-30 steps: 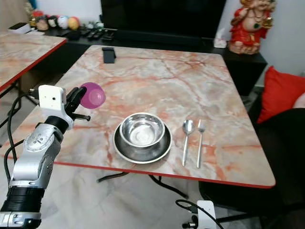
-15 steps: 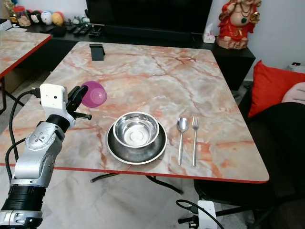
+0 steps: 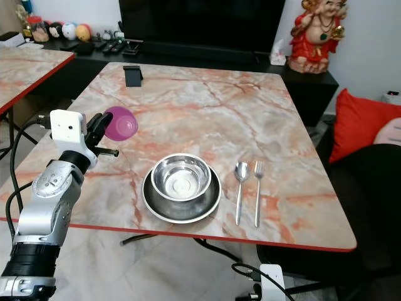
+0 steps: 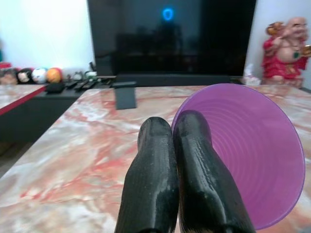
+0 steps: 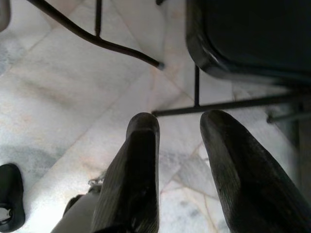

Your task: Setting the table

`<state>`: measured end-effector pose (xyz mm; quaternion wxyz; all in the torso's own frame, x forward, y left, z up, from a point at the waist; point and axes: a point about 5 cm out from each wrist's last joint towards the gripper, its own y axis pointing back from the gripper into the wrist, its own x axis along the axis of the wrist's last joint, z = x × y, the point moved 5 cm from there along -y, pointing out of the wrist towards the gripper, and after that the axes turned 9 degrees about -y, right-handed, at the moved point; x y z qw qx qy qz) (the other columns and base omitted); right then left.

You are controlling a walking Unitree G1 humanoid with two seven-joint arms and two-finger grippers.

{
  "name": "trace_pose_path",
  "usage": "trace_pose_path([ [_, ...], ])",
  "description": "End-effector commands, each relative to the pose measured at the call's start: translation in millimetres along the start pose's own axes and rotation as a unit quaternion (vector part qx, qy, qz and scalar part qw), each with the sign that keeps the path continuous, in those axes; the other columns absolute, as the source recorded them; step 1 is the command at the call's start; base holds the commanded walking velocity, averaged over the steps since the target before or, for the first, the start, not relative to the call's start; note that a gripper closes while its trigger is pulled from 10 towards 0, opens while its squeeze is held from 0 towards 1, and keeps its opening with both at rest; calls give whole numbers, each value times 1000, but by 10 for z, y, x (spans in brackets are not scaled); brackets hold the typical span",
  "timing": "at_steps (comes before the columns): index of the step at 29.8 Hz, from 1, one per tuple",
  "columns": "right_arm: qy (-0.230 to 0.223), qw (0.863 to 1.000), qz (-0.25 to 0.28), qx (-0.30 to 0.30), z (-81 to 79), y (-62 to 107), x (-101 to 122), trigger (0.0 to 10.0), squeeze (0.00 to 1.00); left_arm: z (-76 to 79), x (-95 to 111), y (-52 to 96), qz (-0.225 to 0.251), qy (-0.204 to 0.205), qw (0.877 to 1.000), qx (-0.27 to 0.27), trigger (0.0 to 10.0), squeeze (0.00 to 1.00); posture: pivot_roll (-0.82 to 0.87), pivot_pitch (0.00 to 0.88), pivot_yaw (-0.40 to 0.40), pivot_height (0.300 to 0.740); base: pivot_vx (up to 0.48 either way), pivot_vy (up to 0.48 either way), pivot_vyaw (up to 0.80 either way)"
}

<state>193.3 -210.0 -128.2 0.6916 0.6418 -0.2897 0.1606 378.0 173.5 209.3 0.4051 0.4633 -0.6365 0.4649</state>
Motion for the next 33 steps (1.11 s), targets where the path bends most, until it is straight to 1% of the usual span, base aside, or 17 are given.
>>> trace_pose_path([
  [1, 1, 1000, 6, -1, 8, -5, 36, 10000, 0, 33, 23, -26, 1, 5, 1000, -6, 10000, 0, 115, 0, -59, 728, 349, 0, 0],
  [5, 0, 1000, 5, -2, 8, -5, 34, 10000, 0, 45, 28, -27, 3, 6, 1000, -11, 10000, 0, 115, 0, -59, 728, 324, 0, 0],
  [8, 1, 1000, 5, -1, 9, -6, 37, 10000, 0, 64, 18, -32, -4, 12, 1000, -18, 10000, 0, 116, 0, -61, 728, 0, 0, 0],
  [11, 1, 1000, 6, 0, 6, -6, 40, 10000, 0, 93, 32, -44, -7, 32, 999, -31, 10000, 0, 117, 0, -62, 728, 0, 0, 0],
  [12, 1, 1000, 6, 0, 5, -7, 41, 10000, 0, 116, 31, -51, -12, 33, 999, -41, 10000, 0, 117, 0, -63, 728, 0, 0, 0],
  [13, 2, 1000, 6, 1, 3, -7, 42, 10000, 0, 142, 33, -64, -22, 46, 997, -52, 10000, 0, 117, 0, -63, 728, 0, 0, 0],
  [14, 2, 1000, 6, 1, 3, -7, 42, 10000, 0, 142, 33, -64, -22, 46, 997, -52, 10000, 0, 117, 0, -63, 728, 0, 0, 0],
  [16, 3, 1000, 6, 1, 5, -7, 43, 10000, 0, 144, -32, -96, -58, 42, 996, -57, 10000, 0, 118, 0, -64, 728, 0, 0, 0],
  [20, 5, 1000, 5, 2, 8, -6, 42, 10000, 0, 152, -92, -132, -106, 55, 991, -63, 10000, 0, 121, 0, -68, 728, 0, 0, 0],
  [22, 6, 1000, 5, 3, 10, -6, 42, 10000, 0, 193, -7, -164, -109, 79, 987, -82, 10000, 0, 122, 0, -70, 728, 0, 0, 0],
  [23, 7, 1000, 5, 3, 10, -7, 45, 10000, 0, 218, 80, -186, -103, 85, 986, -97, 10000, 0, 122, 0, -70, 728, 0, 0, 0],
  [25, 7, 1000, 5, 3, 10, -7, 44, 10000, 0, 239, 110, -191, -106, 91, 984, -110, 10000, 0, 122, 0, -71, 728, 0, 0, 0],
  [28, 7, 1000, 5, 4, 9, -8, 46, 10000, 0, 243, 109, -204, -127, 83, 981, -122, 10000, 0, 121, 0, -71, 728, 0, 0, 0],
  [29, 7, 1000, 5, 4, 9, -8, 46, 10000, 0, 240, 107, -207, -129, 82, 981, -122, 10000, 0, 121, 0, -71, 728, 0, 0, 0],
  [31, 8, 1000, 4, 5, 7, -8, 47, 10000, 0, 207, 85, -230, -151, 73, 979, -118, 10000, 0, 124, 0, -73, 728, 0, 0, 0],
  [32, 8, 1000, 4, 5, 7, -8, 47, 10000, 0, 207, 85, -230, -151, 73, 979, -118, 10000, 0, 124, 0, -73, 728, 0, 0, 0],
  [33, 8, 1000, 4, 5, 8, -9, 48, 10000, 0, 203, 76, -251, -166, 57, 977, -123, 10000, 0, 131, 0, -76, 728, 0, 0, 0],
])
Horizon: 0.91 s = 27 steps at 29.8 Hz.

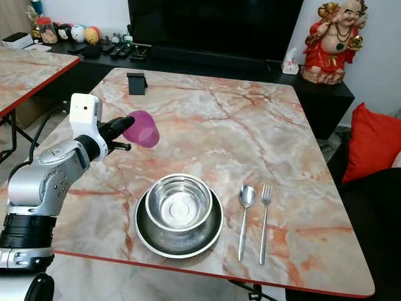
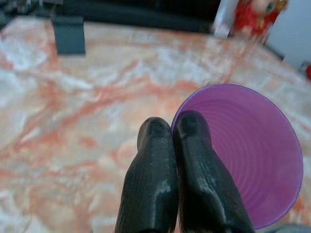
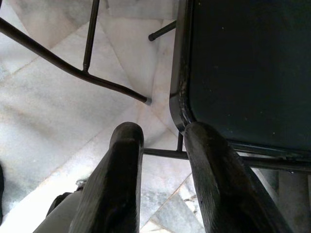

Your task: Setting the table

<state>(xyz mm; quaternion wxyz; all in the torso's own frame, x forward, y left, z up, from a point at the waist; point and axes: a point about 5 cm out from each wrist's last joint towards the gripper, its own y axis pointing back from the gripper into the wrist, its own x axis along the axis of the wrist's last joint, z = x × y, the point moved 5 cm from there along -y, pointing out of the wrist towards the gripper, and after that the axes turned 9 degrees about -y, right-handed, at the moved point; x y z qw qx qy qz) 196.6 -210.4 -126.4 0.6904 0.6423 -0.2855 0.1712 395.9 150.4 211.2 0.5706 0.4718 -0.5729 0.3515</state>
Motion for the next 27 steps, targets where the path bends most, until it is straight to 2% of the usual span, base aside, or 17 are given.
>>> trace_pose_path([
  [1, 1, 1000, -2, 1, 9, -4, 12, 10000, 0, -13, 17, -52, -32, -19, 999, 4, 10000, 0, 133, 0, -76, 728, 0, 0, 0],
  [4, 0, 1000, -3, 1, 8, -4, 8, 10000, 0, -61, -43, -75, -57, -30, 998, 22, 10000, 0, 129, 0, -74, 728, 0, 0, 0],
  [5, -4, 1000, -2, 0, 11, -4, 10, 10000, 0, -117, -108, -94, -81, -9, 996, 43, 10000, 0, 130, 0, -74, 728, 0, 0, 0],
  [7, -7, 1000, -1, -2, 13, -4, 11, 10000, 0, -143, -175, -104, -104, -11, 993, 52, 10000, 0, 129, 0, -73, 728, 0, 0, 0],
  [9, -7, 1000, -1, -3, 14, -4, 11, 10000, 0, -175, -238, -100, -125, 14, 990, 66, 10000, 0, 128, 0, -73, 728, 0, 0, 0],
  [11, -9, 1000, -1, -6, 18, -3, 8, 10000, 0, -182, -290, -90, -143, 20, 987, 70, 10000, 0, 124, 0, -68, 728, 0, 0, 0],
  [12, -9, 1000, -1, -6, 18, -3, 6, 10000, 0, -182, -302, -87, -148, 18, 986, 69, 10000, 0, 124, 0, -68, 728, 0, 0, 0],
  [15, -8, 1000, -3, -6, 20, -1, -4, 10000, 0, -191, -289, -68, -152, 51, 985, 66, 10000, 0, 130, 0, -68, 728, 0, 0, 0],
  [22, -7, 1000, -4, -5, 14, 0, -12, 10000, 0, -219, -324, -34, -167, 54, 982, 73, 10000, 0, 132, 0, -69, 728, 0, 0, 0],
  [24, -8, 1000, -4, -5, 16, 0, -12, 10000, 0, -189, -346, -27, -173, 69, 980, 69, 10000, 0, 130, 0, -68, 728, 0, 0, 0],
  [27, -8, 1000, -4, -6, 17, 0, -13, 10000, 0, -161, -347, -17, -176, 70, 980, 65, 10000, 0, 130, 0, -68, 728, 0, 0, 0],
])
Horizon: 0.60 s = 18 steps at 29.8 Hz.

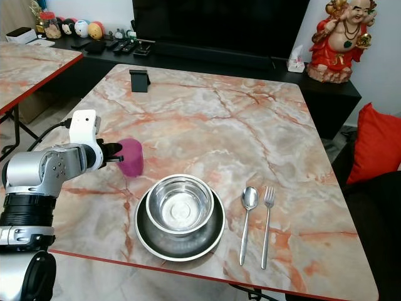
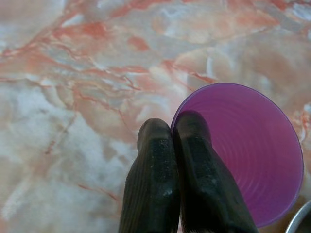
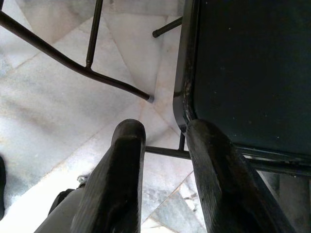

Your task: Setting the table

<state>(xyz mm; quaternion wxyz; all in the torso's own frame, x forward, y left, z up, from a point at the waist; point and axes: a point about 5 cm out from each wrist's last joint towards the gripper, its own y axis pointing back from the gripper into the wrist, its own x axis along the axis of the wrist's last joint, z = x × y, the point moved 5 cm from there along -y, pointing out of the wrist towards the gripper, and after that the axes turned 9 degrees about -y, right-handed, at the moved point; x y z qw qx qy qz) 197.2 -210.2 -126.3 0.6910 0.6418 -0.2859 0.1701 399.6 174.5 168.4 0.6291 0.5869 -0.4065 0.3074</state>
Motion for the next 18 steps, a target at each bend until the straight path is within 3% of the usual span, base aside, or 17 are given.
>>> trace_pose_path([
  [1, -7, 1000, -4, -5, 21, 3, -19, 10000, 0, 54, 92, 54, 13, 2, 1000, -11, 10000, 0, 130, 0, -68, 728, 0, 0, 0],
  [18, -6, 1000, -10, -5, 20, -2, -22, 10000, 0, 176, -5, 71, -8, -28, 999, -40, 10000, 0, 124, 0, -64, 728, 0, 0, 0],
])
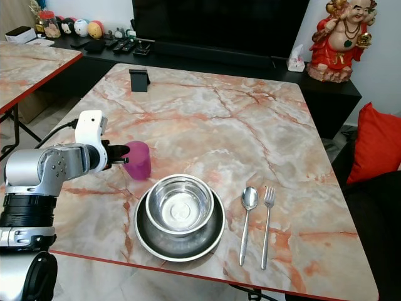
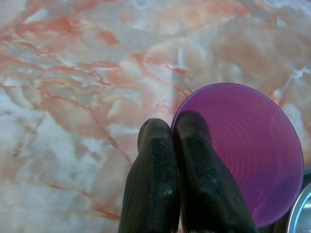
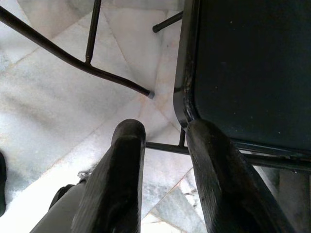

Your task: Setting the table

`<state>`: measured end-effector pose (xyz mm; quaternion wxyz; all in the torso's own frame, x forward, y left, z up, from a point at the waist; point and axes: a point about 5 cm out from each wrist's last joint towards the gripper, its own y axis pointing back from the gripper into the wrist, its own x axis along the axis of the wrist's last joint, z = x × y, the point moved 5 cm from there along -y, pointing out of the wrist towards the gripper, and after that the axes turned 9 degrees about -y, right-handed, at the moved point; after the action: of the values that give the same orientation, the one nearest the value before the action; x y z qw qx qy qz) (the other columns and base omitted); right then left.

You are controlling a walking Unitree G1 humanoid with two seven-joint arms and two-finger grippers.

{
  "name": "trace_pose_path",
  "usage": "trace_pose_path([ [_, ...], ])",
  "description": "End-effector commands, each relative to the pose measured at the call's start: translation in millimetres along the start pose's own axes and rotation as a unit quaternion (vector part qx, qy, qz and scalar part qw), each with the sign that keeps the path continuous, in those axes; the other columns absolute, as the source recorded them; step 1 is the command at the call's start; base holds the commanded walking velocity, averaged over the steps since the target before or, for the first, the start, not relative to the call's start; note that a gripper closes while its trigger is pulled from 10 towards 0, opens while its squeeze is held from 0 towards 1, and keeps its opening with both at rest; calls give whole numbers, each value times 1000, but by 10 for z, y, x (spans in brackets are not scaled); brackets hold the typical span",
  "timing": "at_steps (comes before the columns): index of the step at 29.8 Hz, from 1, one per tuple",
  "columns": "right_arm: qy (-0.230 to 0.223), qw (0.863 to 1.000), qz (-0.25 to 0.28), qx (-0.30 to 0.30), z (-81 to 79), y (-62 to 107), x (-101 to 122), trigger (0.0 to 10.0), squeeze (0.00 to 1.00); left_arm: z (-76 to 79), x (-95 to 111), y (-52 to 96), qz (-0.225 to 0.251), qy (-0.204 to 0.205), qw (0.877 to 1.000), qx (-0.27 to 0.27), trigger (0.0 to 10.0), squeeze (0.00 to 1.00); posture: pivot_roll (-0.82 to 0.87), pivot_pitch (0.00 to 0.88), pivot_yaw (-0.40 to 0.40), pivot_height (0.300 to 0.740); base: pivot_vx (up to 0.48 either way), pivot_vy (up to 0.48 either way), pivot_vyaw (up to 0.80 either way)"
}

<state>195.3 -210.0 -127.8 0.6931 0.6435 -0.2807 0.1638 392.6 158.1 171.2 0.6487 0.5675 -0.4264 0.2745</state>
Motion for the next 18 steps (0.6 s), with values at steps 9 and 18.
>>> trace_pose_path([
  [9, -5, 1000, -1, -3, 22, -3, 11, 10000, 0, 14, -41, 24, -6, -14, 1000, 6, 10000, 0, 127, 0, -69, 728, 0, 0, 0],
  [18, -4, 1000, -2, -3, 22, -1, 0, 10000, 0, 15, -36, 21, -3, -20, 1000, 9, 10000, 0, 125, 0, -68, 728, 0, 0, 0],
])
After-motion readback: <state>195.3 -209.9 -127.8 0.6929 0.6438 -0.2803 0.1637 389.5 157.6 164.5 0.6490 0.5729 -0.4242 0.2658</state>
